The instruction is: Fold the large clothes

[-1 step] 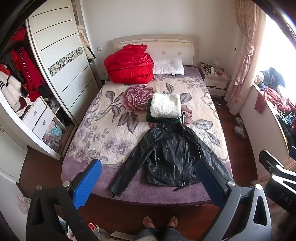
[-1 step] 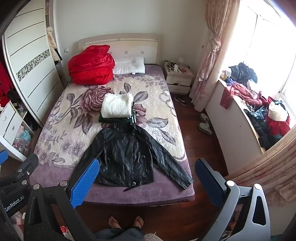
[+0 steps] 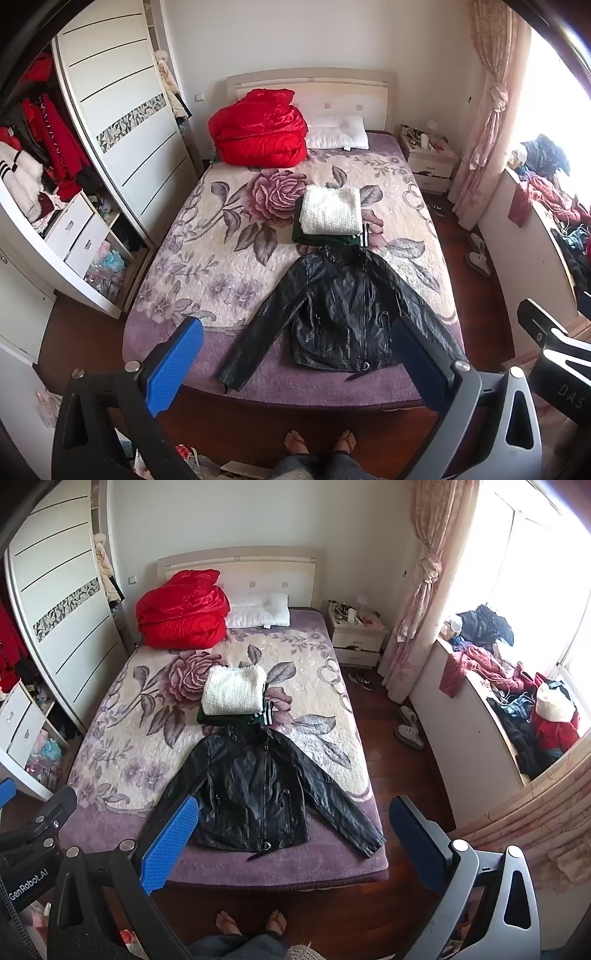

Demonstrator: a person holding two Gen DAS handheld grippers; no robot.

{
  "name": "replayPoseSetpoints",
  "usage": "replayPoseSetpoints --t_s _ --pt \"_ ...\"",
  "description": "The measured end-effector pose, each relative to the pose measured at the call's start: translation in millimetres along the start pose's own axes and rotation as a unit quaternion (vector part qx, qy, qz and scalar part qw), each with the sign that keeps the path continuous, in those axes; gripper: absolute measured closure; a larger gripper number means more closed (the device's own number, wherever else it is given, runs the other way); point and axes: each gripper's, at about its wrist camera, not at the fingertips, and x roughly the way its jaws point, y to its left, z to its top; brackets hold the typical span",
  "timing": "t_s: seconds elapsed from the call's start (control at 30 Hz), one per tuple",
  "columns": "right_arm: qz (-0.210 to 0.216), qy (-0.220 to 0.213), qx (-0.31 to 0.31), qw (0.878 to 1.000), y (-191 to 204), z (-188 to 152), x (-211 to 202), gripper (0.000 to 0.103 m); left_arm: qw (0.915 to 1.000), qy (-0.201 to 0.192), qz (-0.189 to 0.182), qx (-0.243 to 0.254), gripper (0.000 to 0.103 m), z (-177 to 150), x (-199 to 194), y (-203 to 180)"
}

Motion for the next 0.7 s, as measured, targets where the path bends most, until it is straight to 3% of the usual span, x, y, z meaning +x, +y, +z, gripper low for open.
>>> replayPoseSetpoints --t_s 0.37,0.7 --pt "0.002 -0.005 0.003 1.000 0.2 0.5 -3.1 0.000 0.9999 -0.009 -0.004 -0.004 0.000 -0.7 -1.2 0.8" --pt "0.007 -0.008 0.004 1.000 -0.2 3.3 -7.8 0.000 0.9999 -0.014 -0.006 -0.005 0.000 24.7 -21.3 7.9"
